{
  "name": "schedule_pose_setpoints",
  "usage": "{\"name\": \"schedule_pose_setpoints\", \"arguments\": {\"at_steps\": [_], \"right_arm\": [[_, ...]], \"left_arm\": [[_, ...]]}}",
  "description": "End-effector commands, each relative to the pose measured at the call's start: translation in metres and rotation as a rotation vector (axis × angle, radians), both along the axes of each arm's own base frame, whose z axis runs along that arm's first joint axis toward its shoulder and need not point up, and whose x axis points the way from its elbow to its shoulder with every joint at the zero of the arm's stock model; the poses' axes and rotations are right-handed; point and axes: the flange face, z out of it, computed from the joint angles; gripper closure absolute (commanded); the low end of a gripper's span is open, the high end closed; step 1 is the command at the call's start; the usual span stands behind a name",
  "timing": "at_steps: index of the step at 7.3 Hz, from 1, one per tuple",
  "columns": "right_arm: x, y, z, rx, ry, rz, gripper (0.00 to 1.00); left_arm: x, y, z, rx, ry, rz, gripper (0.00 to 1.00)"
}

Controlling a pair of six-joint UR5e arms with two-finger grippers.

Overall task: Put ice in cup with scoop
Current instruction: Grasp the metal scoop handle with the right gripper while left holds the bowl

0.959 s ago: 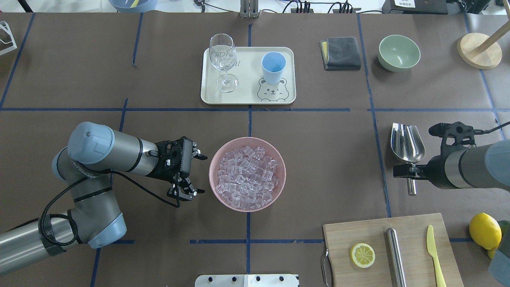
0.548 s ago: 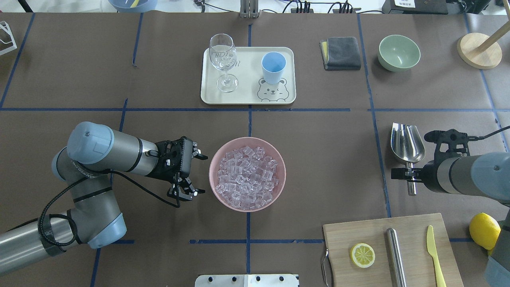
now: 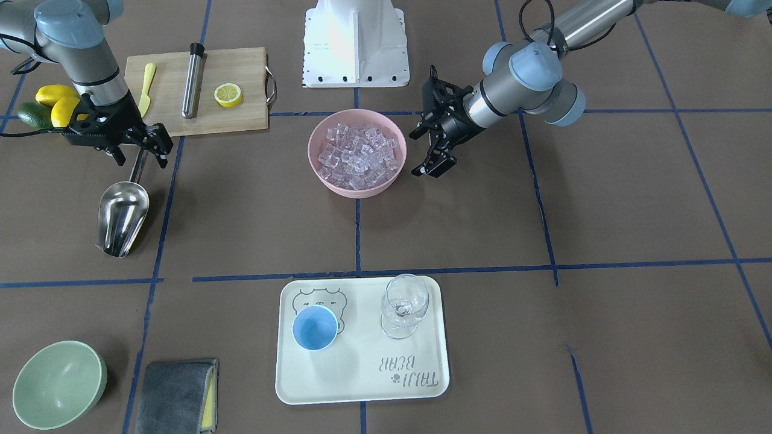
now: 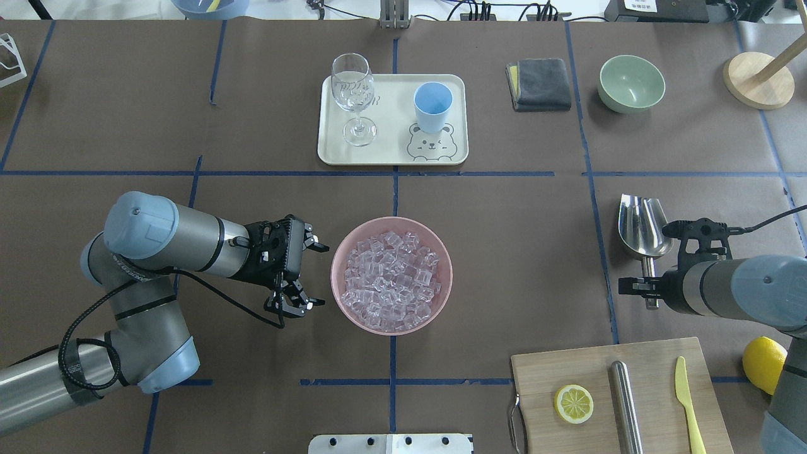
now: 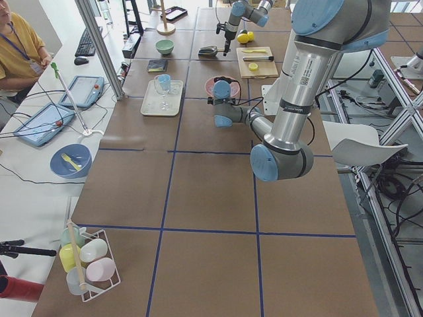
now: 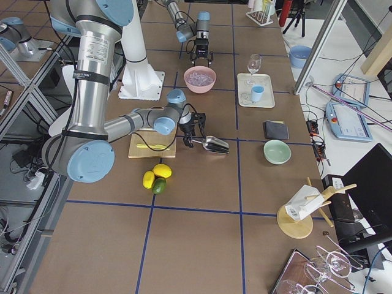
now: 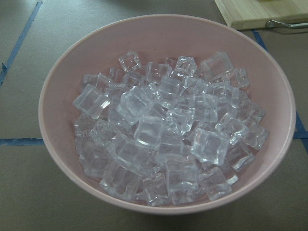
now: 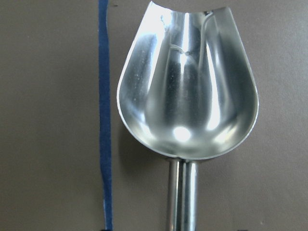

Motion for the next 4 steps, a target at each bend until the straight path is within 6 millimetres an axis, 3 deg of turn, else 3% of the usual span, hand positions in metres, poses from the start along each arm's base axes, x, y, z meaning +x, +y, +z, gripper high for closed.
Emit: {"name": "schedule_pose_setpoints", "arguments": {"at_steps": [1, 2, 4], "right_arm": [[0.005, -0.003, -0.001, 0.041, 0.013, 0.026, 0.95], [0.004, -0.003, -0.004, 0.048, 0.003, 0.026, 1.0], [0.007, -0.001, -0.018, 0.059, -0.024, 0.025, 1.0]], "left_arm": [[-0.002, 0.0, 0.001, -0.002, 0.0, 0.01, 0.0], [-0.003, 0.0, 0.001, -0.004, 0.001, 0.019, 0.0], [-0.003, 0.0, 0.001, -0.004, 0.001, 0.019, 0.0]]}}
